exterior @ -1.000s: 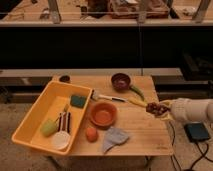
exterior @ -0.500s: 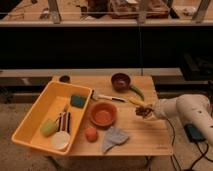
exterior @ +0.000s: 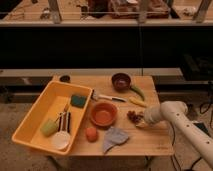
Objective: Place grapes in table surface
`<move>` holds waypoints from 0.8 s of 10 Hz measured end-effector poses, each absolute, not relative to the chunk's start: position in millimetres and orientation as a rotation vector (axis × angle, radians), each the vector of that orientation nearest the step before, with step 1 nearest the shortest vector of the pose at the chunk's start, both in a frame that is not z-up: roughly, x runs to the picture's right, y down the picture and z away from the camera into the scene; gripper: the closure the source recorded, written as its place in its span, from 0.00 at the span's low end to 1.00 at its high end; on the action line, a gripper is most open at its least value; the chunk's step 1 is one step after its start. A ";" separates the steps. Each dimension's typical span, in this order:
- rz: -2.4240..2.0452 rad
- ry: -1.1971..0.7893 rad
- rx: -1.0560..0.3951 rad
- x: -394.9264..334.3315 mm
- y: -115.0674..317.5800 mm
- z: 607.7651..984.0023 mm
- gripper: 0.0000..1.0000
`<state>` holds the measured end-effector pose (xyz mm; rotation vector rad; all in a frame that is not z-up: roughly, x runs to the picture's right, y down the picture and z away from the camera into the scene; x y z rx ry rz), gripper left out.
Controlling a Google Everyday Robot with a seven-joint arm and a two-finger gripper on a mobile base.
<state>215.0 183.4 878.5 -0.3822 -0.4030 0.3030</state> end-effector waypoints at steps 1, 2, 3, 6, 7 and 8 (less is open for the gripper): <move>0.300 -0.402 -0.379 215.0 181.6 878.7 0.26; 0.295 -0.401 -0.382 216.4 184.4 876.2 0.21; 0.293 -0.400 -0.383 216.3 185.0 875.9 0.20; 0.295 -0.398 -0.384 219.9 182.0 873.2 0.20; 0.294 -0.398 -0.386 219.2 183.4 873.1 0.20; 0.293 -0.398 -0.387 219.2 183.9 872.8 0.20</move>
